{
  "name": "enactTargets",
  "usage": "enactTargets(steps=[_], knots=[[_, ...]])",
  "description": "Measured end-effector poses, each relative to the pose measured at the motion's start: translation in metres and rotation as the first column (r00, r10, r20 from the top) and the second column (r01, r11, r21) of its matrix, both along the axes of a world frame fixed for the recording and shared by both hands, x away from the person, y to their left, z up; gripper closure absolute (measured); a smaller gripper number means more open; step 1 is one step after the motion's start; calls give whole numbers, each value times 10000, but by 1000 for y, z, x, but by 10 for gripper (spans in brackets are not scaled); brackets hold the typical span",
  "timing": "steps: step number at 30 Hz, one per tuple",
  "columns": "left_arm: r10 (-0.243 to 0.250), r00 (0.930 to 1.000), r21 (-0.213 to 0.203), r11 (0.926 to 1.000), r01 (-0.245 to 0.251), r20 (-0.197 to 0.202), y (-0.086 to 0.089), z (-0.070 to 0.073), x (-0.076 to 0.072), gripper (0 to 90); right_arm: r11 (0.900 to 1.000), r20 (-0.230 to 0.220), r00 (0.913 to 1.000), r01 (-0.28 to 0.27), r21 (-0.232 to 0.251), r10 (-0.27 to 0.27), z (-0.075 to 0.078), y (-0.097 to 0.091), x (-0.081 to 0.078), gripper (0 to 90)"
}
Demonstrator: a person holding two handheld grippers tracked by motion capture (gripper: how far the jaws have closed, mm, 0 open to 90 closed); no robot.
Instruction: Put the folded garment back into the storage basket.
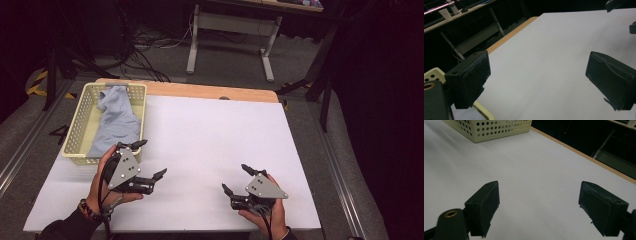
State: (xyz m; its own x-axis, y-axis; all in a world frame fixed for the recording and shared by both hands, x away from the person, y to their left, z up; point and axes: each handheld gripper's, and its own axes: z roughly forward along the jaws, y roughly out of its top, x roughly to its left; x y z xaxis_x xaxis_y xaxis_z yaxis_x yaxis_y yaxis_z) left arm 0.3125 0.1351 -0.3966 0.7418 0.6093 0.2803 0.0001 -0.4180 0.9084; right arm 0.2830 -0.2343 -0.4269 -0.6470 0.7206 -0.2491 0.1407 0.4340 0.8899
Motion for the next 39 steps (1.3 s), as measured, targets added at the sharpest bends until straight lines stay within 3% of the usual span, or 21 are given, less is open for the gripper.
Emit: enactTargets(steps=[9, 16, 19, 22, 26, 28, 31, 39], knots=[[-136, 9999, 329, 9994, 138, -76, 2, -14, -12, 56, 9999, -29, 10000, 23, -128, -24, -4, -1, -2, 173], [277, 9996, 688, 9973, -271, -73, 7, -30, -17, 70, 9998, 11, 10000, 13, -181, -12, -5, -1, -3, 173], [394, 9986, 599, 9975, -372, -356, 12, -38, -18, 71, 9998, -5, 10000, 16, -195, -16, -6, -1, -3, 172], [525, 9979, 863, 9951, -490, -377, 15, -45, -20, 71, 9997, -26, 10000, -8, -237, 7, -6, -1, -4, 172], [592, 9970, 744, 9957, -554, -489, 22, -51, -23, 68, 9995, -22, 10000, -13, -327, 12, -8, 0, -4, 172], [588, 9968, 883, 9946, -538, -550, 24, -55, -24, 68, 9995, -46, 10000, -16, -319, 14, -8, 0, -3, 172], [613, 9932, 679, 9962, -548, -985, 30, -62, -23, 69, 9994, -30, 10000, -15, -340, 14, -8, 0, -4, 172], [605, 9908, 818, 9954, -508, -1207, 30, -68, -21, 67, 9990, -8, 10000, -44, -453, 44, -9, 2, -2, 172]])
